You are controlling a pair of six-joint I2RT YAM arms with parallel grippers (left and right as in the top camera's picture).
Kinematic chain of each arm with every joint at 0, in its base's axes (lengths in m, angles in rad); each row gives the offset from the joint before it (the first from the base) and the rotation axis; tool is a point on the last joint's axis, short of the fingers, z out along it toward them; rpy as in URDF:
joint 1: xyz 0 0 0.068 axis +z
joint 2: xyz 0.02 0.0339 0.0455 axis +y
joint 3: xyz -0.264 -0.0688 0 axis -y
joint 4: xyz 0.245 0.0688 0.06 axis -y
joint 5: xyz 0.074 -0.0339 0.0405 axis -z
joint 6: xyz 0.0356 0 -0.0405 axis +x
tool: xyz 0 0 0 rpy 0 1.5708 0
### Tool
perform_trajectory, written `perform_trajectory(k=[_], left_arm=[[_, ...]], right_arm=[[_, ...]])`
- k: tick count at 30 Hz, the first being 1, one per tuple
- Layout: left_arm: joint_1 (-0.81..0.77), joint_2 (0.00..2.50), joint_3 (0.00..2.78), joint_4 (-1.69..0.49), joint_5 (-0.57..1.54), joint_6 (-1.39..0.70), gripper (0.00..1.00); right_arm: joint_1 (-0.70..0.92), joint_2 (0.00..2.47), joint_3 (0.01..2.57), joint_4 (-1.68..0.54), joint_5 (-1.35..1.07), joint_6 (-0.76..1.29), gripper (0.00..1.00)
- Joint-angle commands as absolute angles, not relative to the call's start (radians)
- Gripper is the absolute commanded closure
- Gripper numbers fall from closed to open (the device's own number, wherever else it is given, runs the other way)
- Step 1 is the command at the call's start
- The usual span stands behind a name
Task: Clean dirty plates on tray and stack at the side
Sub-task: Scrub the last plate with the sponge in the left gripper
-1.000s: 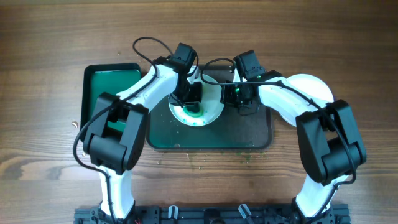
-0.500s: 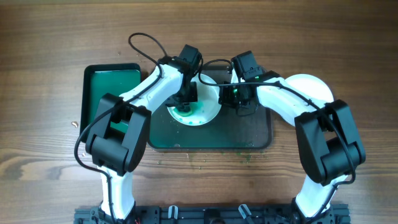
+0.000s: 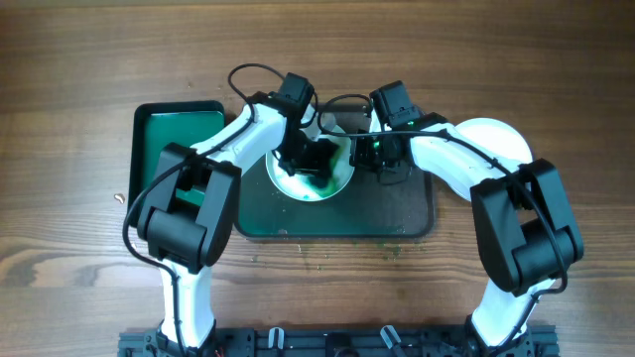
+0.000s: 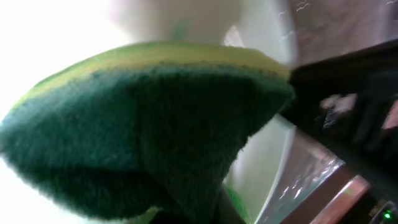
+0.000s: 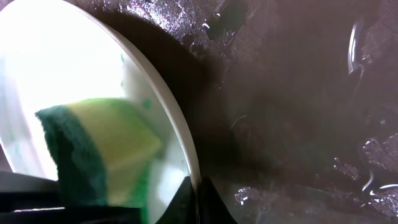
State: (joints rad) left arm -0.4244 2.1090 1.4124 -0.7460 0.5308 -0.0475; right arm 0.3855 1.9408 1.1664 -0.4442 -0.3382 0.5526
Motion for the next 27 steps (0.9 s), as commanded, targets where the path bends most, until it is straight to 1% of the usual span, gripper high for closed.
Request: perform_trajectory(k=[1, 5, 6, 9, 11, 13, 14, 15, 18, 19, 20, 21, 23, 24, 27], left_arm=[[-0.431, 2.127, 1.406, -0.656, 0.475, -0.061, 0.96], [-0.429, 2.127, 1.406, -0.595, 0.081, -0.224, 0.96], [-0.427, 2.127, 1.406, -0.599, -0.047, -0.283, 0.96], [-0.427, 2.127, 1.406, -0.658, -0.332, -0.442, 0.96], [-0.427, 2.127, 1.406, -0.713, -0.421, -0.501, 0.96], [-0.427, 2.127, 1.406, -0.768, -0.43, -0.51, 0.96], [-0.428, 2.127, 1.406, -0.788, -0.421, -0.51, 0.96], [-0.431, 2.127, 1.406, -0.822, -0.364, -0.503, 0.96], [-0.433, 2.127, 1.406, -0.855, -0.106, -0.366, 0.96], [-0.434, 2.127, 1.406, -0.861, 0.006, -0.308, 0.96], [-0.434, 2.127, 1.406, -0.863, 0.212, -0.191, 0.96], [-0.434, 2.127, 1.406, -0.865, 0.374, -0.1, 0.96], [-0.434, 2.127, 1.406, -0.86, 0.621, 0.02, 0.96], [-0.434, 2.127, 1.406, -0.846, 0.674, 0.03, 0.96], [-0.433, 2.127, 1.406, -0.768, 0.681, 0.029, 0.96]], right_arm=[[0.383, 1.941, 1.153, -0.442, -0.333, 0.552, 0.96], [0.383, 1.941, 1.153, -0.442, -0.332, 0.551, 0.96], [0.383, 1.941, 1.153, -0.442, -0.332, 0.551, 0.96], [0.383, 1.941, 1.153, -0.442, -0.332, 0.551, 0.96], [0.383, 1.941, 1.153, -0.443, -0.332, 0.55, 0.96], [0.383, 1.941, 1.153, -0.443, -0.332, 0.551, 0.96], [0.383, 1.941, 1.153, -0.443, -0.332, 0.551, 0.96], [0.383, 1.941, 1.153, -0.443, -0.332, 0.55, 0.96], [0.383, 1.941, 1.153, -0.443, -0.333, 0.551, 0.96], [0.383, 1.941, 1.153, -0.443, -0.332, 0.551, 0.96], [0.383, 1.941, 1.153, -0.442, -0.332, 0.552, 0.96], [0.383, 1.941, 1.153, -0.442, -0.332, 0.553, 0.95], [0.383, 1.941, 1.153, -0.442, -0.333, 0.553, 0.96], [0.383, 1.941, 1.153, -0.442, -0.332, 0.552, 0.96], [0.383, 1.941, 1.153, -0.442, -0.333, 0.552, 0.96]])
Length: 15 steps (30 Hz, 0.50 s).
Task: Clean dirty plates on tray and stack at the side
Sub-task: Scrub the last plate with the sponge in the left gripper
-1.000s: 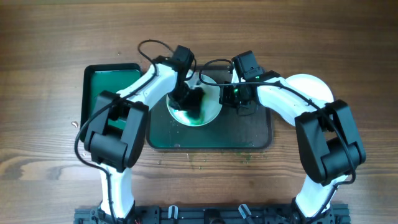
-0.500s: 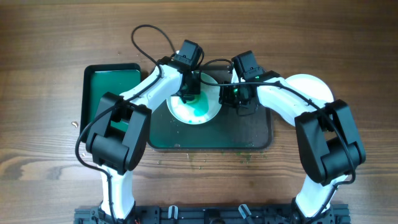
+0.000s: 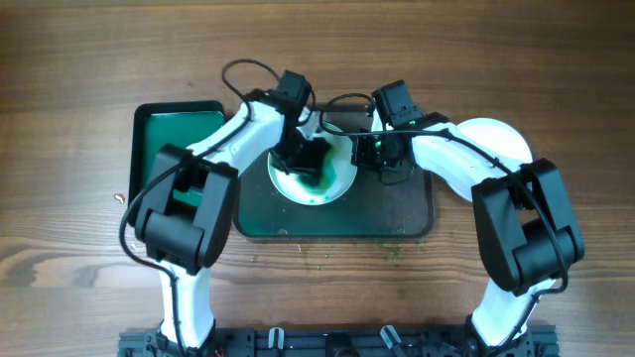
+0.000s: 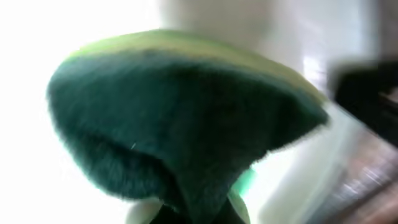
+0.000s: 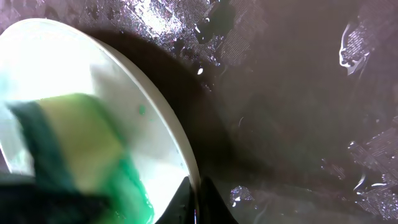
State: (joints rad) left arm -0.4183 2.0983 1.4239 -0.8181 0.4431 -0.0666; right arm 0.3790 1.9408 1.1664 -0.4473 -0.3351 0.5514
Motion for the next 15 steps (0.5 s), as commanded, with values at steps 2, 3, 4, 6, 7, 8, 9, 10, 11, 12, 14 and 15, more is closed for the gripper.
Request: perform_trajectory(k=[2, 3, 4, 6, 7, 8, 9, 10, 11, 12, 14, 15], left_arm=[[-0.43, 2.127, 1.406, -0.712, 0.63, -0.006, 0.96], [-0.429, 2.127, 1.406, -0.683, 0.571, -0.043, 0.96], [-0.427, 2.127, 1.406, -0.654, 0.476, -0.099, 0.96], [-0.418, 2.126, 1.411, -0.623, 0.233, -0.205, 0.96], [-0.413, 2.126, 1.416, -0.624, 0.139, -0.237, 0.96], [-0.405, 2.126, 1.429, -0.637, 0.016, -0.275, 0.96], [-0.397, 2.126, 1.443, -0.657, -0.051, -0.295, 0.96], [-0.388, 2.126, 1.462, -0.687, -0.113, -0.317, 0.96], [-0.373, 2.126, 1.491, -0.733, -0.177, -0.342, 0.96], [-0.359, 2.126, 1.515, -0.77, -0.198, -0.349, 0.96], [-0.332, 2.126, 1.566, -0.85, -0.199, -0.349, 0.96], [-0.323, 2.126, 1.584, -0.88, -0.199, -0.35, 0.96]], right_arm=[[0.383, 1.94, 1.153, -0.442, -0.332, 0.552, 0.96], [0.383, 1.941, 1.153, -0.442, -0.332, 0.552, 0.96], [0.383, 1.941, 1.153, -0.442, -0.332, 0.552, 0.96], [0.383, 1.94, 1.153, -0.442, -0.332, 0.551, 0.95], [0.383, 1.941, 1.153, -0.442, -0.332, 0.55, 0.96], [0.383, 1.941, 1.153, -0.442, -0.332, 0.55, 0.96], [0.383, 1.94, 1.153, -0.442, -0.332, 0.551, 0.96], [0.383, 1.941, 1.153, -0.442, -0.332, 0.551, 0.96], [0.383, 1.941, 1.153, -0.442, -0.332, 0.55, 0.96], [0.383, 1.94, 1.153, -0.442, -0.332, 0.55, 0.96], [0.383, 1.941, 1.153, -0.442, -0.332, 0.551, 0.96], [0.383, 1.94, 1.153, -0.442, -0.332, 0.55, 0.96]])
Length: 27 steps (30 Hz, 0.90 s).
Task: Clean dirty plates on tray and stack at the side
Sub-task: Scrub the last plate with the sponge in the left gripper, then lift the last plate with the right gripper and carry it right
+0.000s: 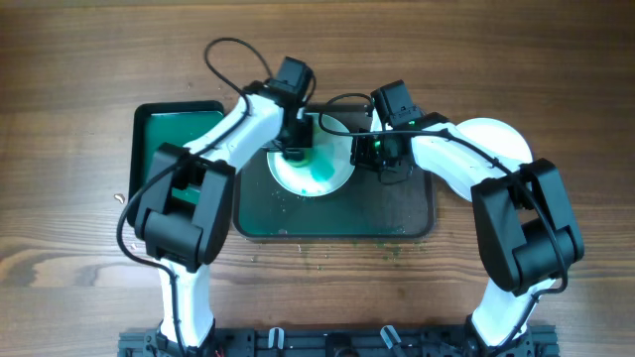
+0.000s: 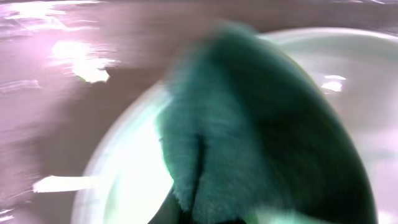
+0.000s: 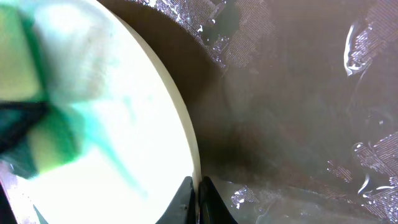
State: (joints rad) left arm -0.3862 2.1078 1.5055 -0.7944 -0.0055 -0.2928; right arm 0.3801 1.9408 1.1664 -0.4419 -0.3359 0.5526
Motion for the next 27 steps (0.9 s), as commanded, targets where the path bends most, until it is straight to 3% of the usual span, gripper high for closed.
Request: perform_trajectory(k=[1, 7, 11, 27], left_arm=[[-0.315, 2.126, 1.608, -0.92, -0.196, -0.349, 0.96], [-0.263, 2.126, 1.833, -1.211, -0.06, -0.345, 0.96], [-0.228, 2.126, 1.911, -1.272, 0.009, -0.345, 0.96], [-0.238, 2.126, 1.911, -1.265, 0.019, -0.346, 0.96]], right_arm=[[0.383, 1.941, 1.153, -0.442, -0.332, 0.55, 0.96], [0.384, 1.925, 1.155, -0.461, -0.331, 0.518, 0.96], [0.399, 1.862, 1.155, -0.503, -0.243, 0.466, 0.96], [0.84, 1.467, 1.155, -0.728, 1.021, 0.432, 0.96]])
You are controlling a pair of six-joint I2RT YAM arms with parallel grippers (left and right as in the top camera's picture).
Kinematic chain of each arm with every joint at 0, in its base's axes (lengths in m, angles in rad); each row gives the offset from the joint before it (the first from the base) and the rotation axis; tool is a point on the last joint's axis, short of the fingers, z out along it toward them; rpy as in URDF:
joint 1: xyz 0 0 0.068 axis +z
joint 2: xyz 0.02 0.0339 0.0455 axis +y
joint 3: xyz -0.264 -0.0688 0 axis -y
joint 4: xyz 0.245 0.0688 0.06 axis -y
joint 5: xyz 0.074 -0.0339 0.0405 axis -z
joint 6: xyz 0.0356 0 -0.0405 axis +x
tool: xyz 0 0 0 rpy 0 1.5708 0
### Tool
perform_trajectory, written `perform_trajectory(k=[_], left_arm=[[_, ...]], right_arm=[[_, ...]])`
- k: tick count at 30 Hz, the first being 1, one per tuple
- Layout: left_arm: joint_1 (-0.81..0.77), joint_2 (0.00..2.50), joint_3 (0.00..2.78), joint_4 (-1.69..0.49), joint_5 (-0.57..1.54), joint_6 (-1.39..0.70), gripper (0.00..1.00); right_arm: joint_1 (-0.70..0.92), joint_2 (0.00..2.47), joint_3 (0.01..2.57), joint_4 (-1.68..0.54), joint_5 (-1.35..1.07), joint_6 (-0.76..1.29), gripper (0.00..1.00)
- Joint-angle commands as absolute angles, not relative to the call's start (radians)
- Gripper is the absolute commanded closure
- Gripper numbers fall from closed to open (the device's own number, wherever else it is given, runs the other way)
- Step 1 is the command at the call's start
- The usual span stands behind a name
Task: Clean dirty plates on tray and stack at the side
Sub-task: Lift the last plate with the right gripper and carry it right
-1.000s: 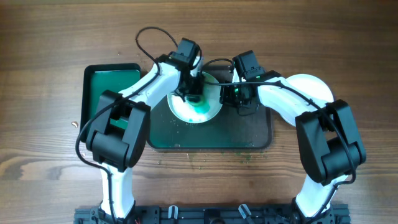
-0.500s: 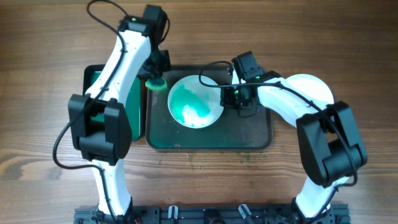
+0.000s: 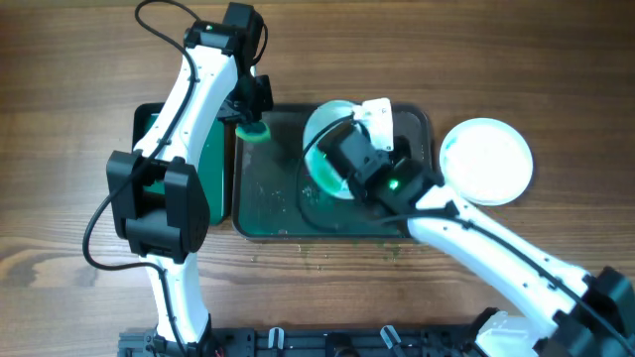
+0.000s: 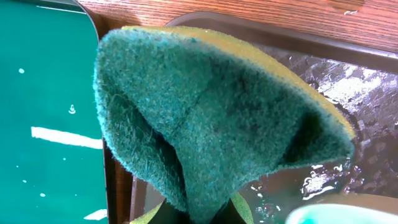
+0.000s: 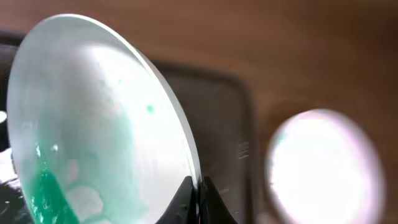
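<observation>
A white plate [image 3: 325,149] streaked with green soap is tilted up over the dark tray [image 3: 273,213]; my right gripper [image 5: 194,185] is shut on its rim. The same plate [image 5: 99,124] fills the right wrist view, green foam low on its face. My left gripper [image 4: 198,214] is shut on a green and yellow sponge [image 4: 205,112], held over the tray's far left corner, seen from overhead as the sponge [image 3: 251,129]. A clean white plate [image 3: 486,161] lies on the table right of the tray.
A green basin [image 3: 213,169] of water stands left of the tray, partly under my left arm. Green specks lie on the wood [image 3: 317,260] in front of the tray. The tray floor is wet.
My left gripper has left the plate with the sponge and is now at the tray's far left corner. My right gripper has tipped the plate up off the tray floor, and the right arm lies lower.
The sponge in my left gripper was pressed on the soapy plate, which my right gripper held by the rim on the tray. It stood at different spots on the plate through the earlier moments. Now the sponge is away and the plate is lifted and tilted.
</observation>
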State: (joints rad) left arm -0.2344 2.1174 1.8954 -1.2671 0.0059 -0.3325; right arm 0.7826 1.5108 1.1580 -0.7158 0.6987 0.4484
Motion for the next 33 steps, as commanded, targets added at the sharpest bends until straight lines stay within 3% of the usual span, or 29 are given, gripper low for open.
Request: perform_trajectory(k=[1, 5, 10, 22, 27, 30, 33], left_arm=[[-0.238, 2.126, 1.911, -1.265, 0.019, -0.346, 0.96], [-0.238, 2.126, 1.911, -1.265, 0.019, -0.346, 0.96], [-0.238, 2.126, 1.911, -1.265, 0.019, -0.346, 0.96], [-0.238, 2.126, 1.911, -1.264, 0.019, -0.346, 0.96], [-0.238, 2.126, 1.911, -1.265, 0.019, -0.346, 0.96], [-0.238, 2.126, 1.911, -1.265, 0.019, -0.346, 0.96], [-0.238, 2.126, 1.911, -1.265, 0.019, -0.346, 0.96]], right_arm=[[0.872, 1.46, 1.155, -0.73, 1.09, 0.386, 0.96], [0.958, 1.456, 1.155, -0.726, 1.36, 0.271, 0.96], [1.006, 1.456, 1.155, -0.699, 1.517, 0.163, 0.96], [1.008, 1.457, 1.154, -0.58, 1.504, 0.027, 0.96], [0.966, 1.457, 1.153, -0.585, 1.228, 0.039, 0.96], [0.906, 1.457, 1.153, -0.635, 1.002, 0.149, 0.96], [0.772, 1.457, 1.153, -0.703, 0.587, 0.262, 0.96]])
